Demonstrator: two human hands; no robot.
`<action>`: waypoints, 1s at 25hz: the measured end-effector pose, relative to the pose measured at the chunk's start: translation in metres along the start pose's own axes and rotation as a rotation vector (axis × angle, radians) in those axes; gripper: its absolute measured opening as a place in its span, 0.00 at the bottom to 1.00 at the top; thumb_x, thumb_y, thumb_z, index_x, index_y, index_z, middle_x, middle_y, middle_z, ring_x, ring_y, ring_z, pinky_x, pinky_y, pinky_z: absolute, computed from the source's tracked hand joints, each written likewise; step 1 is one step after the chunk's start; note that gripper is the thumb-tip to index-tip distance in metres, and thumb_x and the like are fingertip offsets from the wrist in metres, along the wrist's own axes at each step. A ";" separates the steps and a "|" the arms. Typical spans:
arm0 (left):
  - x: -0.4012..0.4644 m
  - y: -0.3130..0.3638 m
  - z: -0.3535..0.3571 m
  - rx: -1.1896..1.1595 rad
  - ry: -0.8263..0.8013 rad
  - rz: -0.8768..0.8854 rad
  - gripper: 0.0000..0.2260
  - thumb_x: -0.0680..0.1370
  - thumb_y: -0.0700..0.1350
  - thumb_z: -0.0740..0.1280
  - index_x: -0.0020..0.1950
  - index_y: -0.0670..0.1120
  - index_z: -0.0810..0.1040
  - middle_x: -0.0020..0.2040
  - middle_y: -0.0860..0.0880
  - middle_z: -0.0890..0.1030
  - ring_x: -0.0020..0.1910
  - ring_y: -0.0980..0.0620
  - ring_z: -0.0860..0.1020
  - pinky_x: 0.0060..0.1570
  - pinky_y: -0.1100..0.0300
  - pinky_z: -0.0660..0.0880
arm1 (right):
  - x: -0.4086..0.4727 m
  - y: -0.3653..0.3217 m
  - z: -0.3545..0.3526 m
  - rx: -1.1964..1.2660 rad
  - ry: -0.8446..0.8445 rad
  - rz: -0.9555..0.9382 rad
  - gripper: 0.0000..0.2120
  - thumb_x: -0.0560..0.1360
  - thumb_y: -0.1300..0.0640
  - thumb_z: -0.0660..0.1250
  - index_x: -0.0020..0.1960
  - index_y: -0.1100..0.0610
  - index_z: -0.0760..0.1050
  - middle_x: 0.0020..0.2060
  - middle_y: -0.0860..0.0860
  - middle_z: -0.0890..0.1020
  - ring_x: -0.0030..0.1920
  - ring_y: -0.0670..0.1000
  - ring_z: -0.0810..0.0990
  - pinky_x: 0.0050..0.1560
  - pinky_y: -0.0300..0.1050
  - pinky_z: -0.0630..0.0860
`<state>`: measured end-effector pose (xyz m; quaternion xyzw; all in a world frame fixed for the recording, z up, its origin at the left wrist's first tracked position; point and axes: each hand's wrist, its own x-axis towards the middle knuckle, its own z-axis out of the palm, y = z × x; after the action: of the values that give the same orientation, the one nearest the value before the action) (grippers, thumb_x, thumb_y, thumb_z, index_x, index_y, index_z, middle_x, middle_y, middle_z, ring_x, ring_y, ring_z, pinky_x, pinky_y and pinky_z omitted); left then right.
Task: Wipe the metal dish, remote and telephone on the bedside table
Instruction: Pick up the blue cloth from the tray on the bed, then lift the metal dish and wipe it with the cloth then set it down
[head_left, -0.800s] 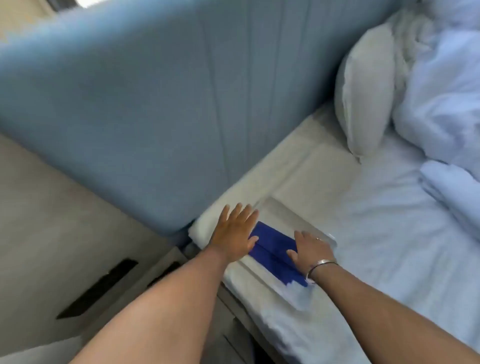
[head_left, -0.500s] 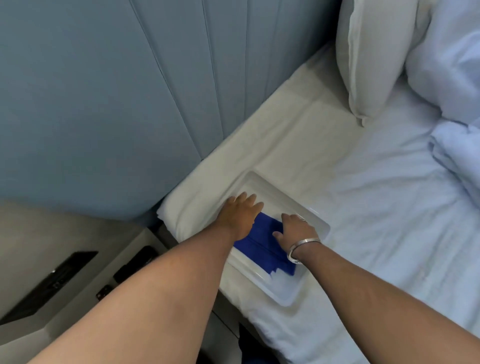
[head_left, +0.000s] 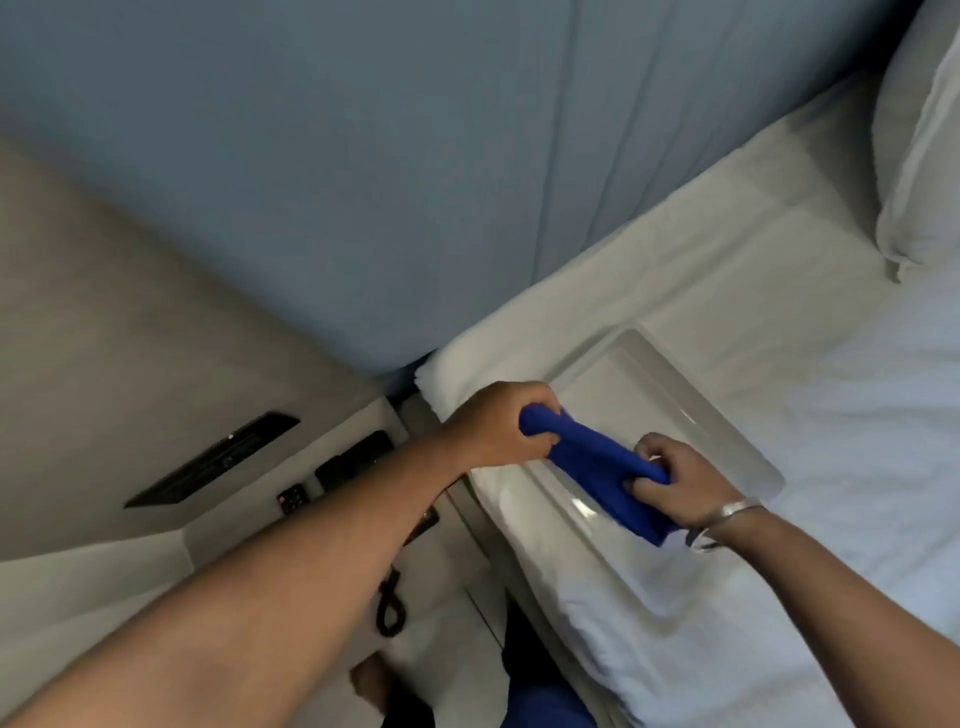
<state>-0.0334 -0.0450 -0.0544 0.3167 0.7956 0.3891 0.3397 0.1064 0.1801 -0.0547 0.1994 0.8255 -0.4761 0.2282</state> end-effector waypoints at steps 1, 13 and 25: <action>-0.030 -0.009 -0.014 -0.240 0.092 -0.060 0.08 0.70 0.46 0.72 0.47 0.52 0.78 0.42 0.59 0.81 0.42 0.58 0.79 0.43 0.59 0.78 | -0.007 -0.021 0.011 0.086 -0.029 0.003 0.06 0.63 0.55 0.68 0.40 0.50 0.73 0.29 0.53 0.80 0.29 0.51 0.77 0.29 0.38 0.73; -0.326 -0.248 -0.021 -0.746 0.807 -0.630 0.15 0.79 0.42 0.70 0.65 0.45 0.77 0.47 0.47 0.84 0.46 0.51 0.82 0.45 0.59 0.79 | 0.039 -0.176 0.364 -0.372 -0.572 -0.082 0.10 0.69 0.45 0.70 0.37 0.49 0.74 0.33 0.48 0.78 0.34 0.48 0.76 0.31 0.40 0.67; -0.386 -0.397 0.072 -0.779 0.949 -1.216 0.06 0.70 0.37 0.70 0.45 0.38 0.81 0.46 0.39 0.83 0.45 0.39 0.84 0.32 0.47 0.83 | 0.021 -0.192 0.419 -0.312 -0.420 -0.009 0.03 0.70 0.51 0.69 0.42 0.46 0.76 0.38 0.47 0.83 0.40 0.50 0.81 0.35 0.43 0.73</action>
<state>0.1472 -0.5096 -0.3055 -0.4990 0.6945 0.4761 0.2050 0.0632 -0.2745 -0.1185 0.0550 0.8244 -0.3750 0.4204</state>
